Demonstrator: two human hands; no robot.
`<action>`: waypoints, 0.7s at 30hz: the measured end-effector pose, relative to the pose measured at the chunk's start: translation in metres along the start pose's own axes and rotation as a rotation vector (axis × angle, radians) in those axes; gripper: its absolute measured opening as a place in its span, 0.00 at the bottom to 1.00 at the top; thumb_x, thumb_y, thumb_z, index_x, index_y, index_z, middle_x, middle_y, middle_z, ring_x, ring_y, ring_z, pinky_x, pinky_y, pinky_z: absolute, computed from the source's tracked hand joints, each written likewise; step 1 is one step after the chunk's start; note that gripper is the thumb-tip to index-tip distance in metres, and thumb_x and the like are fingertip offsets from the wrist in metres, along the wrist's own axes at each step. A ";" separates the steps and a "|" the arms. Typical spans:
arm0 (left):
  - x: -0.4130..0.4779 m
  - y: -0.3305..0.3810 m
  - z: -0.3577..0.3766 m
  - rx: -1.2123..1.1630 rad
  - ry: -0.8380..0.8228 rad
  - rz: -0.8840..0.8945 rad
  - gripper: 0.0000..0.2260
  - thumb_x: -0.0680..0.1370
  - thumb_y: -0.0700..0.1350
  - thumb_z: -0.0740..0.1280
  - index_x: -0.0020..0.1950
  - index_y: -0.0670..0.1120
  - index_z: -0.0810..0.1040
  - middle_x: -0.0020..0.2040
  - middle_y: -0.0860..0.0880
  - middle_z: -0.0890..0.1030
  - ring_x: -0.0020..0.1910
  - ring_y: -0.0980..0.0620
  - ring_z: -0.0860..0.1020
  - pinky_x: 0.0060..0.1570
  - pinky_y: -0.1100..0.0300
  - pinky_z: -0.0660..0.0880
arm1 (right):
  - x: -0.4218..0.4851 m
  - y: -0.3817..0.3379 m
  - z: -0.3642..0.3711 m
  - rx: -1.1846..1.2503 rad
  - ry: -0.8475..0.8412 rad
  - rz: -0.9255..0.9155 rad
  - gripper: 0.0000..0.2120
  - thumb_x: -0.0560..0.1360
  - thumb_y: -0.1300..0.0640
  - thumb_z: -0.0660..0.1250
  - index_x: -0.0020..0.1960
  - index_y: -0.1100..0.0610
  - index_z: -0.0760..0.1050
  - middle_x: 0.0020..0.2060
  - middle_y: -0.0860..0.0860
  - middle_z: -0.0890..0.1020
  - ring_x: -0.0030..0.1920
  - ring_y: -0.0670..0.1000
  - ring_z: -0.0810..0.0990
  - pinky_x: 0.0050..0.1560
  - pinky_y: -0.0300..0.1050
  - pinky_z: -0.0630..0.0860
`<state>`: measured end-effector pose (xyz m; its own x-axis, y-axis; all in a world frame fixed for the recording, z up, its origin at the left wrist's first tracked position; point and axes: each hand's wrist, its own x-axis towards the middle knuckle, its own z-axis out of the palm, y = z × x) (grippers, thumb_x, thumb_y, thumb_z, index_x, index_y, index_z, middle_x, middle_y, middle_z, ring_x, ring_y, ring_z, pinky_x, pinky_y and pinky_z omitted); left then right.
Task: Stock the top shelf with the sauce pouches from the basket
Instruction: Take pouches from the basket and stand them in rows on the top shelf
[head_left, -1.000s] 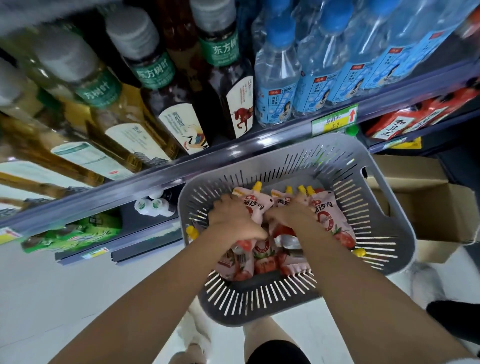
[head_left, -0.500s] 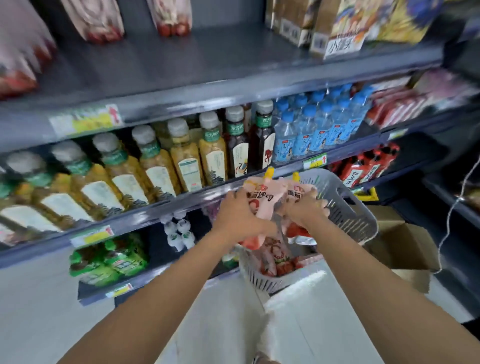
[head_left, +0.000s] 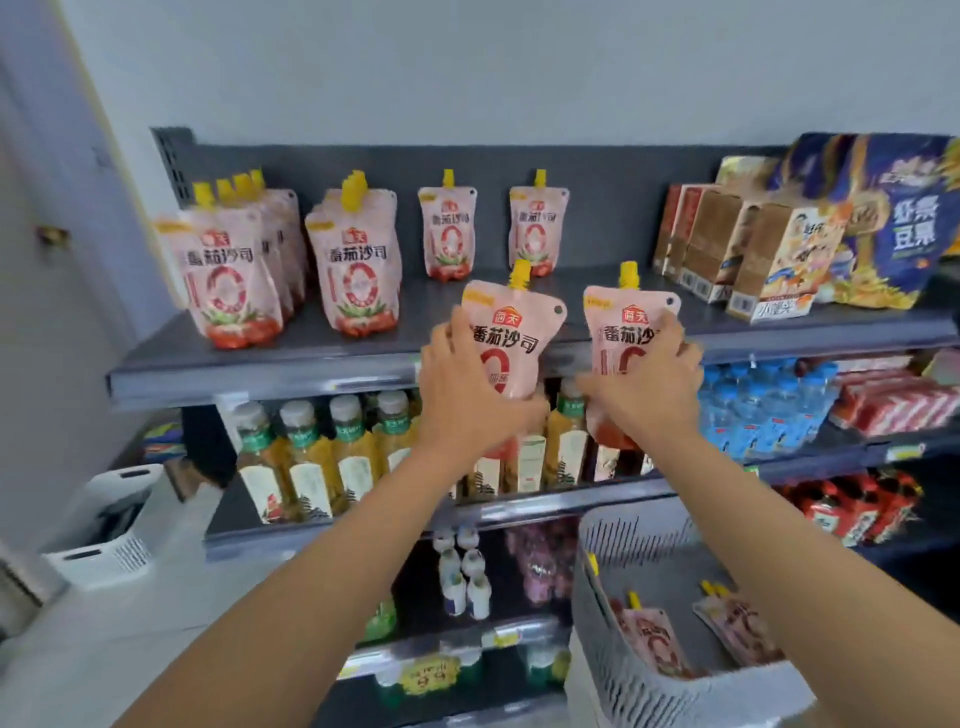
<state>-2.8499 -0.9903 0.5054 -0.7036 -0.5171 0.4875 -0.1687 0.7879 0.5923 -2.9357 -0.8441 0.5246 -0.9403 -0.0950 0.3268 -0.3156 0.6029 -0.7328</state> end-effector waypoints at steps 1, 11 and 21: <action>0.014 0.000 -0.007 -0.002 0.053 0.000 0.54 0.60 0.61 0.74 0.77 0.46 0.50 0.68 0.46 0.62 0.67 0.45 0.61 0.67 0.48 0.64 | 0.007 -0.013 0.002 0.024 0.011 -0.043 0.53 0.59 0.47 0.78 0.75 0.54 0.51 0.66 0.60 0.62 0.67 0.63 0.61 0.66 0.58 0.63; 0.167 -0.013 0.024 0.050 0.234 -0.131 0.55 0.62 0.60 0.75 0.78 0.42 0.46 0.73 0.43 0.59 0.72 0.42 0.58 0.69 0.47 0.60 | 0.114 -0.062 0.045 0.186 0.016 -0.214 0.53 0.60 0.50 0.78 0.75 0.51 0.49 0.67 0.56 0.61 0.68 0.60 0.61 0.64 0.63 0.67; 0.272 -0.061 0.090 0.135 0.322 -0.240 0.58 0.62 0.59 0.76 0.78 0.44 0.42 0.71 0.44 0.60 0.69 0.44 0.61 0.68 0.49 0.61 | 0.198 -0.049 0.106 0.322 -0.069 -0.306 0.56 0.58 0.57 0.78 0.76 0.48 0.48 0.66 0.54 0.60 0.66 0.55 0.61 0.64 0.56 0.67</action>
<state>-3.0926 -1.1490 0.5442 -0.3857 -0.7524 0.5339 -0.4053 0.6581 0.6345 -3.1198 -0.9761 0.5623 -0.8002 -0.2897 0.5252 -0.5941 0.2621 -0.7605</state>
